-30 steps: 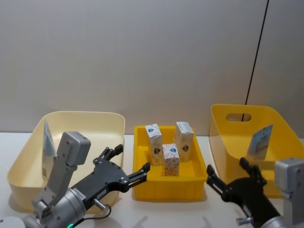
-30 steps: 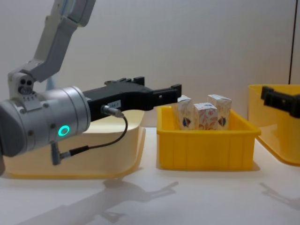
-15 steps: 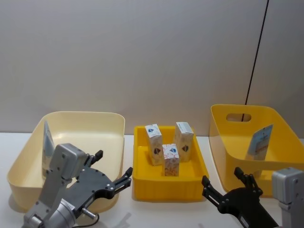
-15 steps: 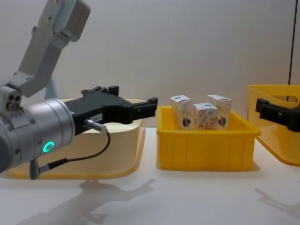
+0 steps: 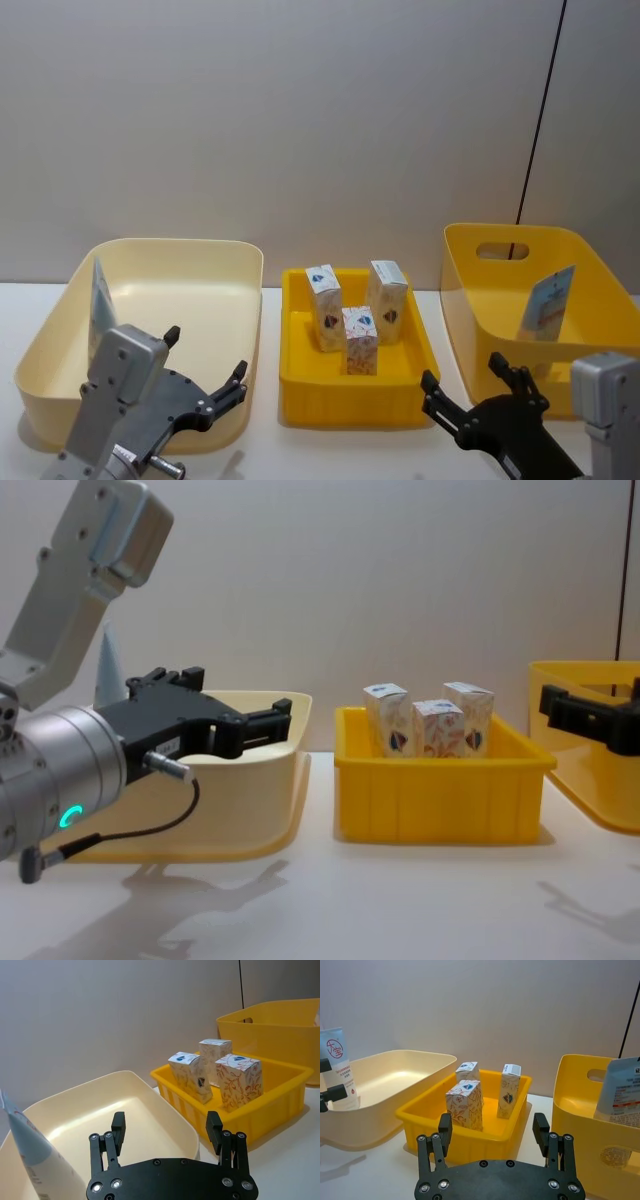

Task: Bimanual collaborative sorting of washing and personal care products

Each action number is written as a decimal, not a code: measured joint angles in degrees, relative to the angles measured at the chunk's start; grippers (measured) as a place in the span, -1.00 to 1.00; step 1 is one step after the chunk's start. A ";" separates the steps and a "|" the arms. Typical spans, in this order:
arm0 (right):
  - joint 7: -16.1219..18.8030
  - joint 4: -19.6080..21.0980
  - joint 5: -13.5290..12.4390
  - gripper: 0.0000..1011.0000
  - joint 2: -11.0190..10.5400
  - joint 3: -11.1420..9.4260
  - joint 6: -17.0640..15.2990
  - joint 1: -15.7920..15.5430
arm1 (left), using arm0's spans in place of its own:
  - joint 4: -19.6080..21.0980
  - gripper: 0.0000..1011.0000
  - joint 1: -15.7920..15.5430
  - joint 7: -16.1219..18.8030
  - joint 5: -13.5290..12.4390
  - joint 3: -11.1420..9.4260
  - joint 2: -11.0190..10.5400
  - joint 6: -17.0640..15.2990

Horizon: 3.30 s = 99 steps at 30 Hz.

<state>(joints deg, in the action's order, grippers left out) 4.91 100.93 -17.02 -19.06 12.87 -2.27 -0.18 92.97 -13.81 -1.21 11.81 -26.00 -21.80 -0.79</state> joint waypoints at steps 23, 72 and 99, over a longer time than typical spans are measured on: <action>1.86 -5.93 0.17 0.98 3.71 1.97 -2.63 7.05 | 0.26 0.98 0.23 0.63 -0.36 -0.03 -0.09 -0.05; -1.83 -26.86 8.10 0.98 14.56 6.68 -4.59 22.72 | 0.20 0.98 0.22 0.59 -0.33 -0.02 -0.10 -0.01; -4.24 -32.39 9.39 0.35 17.58 5.80 -5.39 24.85 | 0.20 0.99 0.22 0.59 -0.33 -0.02 -0.10 -0.01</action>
<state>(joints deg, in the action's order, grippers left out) 0.67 68.55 -7.63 -1.48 18.67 -7.66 24.68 93.18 -13.59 -0.62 11.48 -26.02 -21.90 -0.80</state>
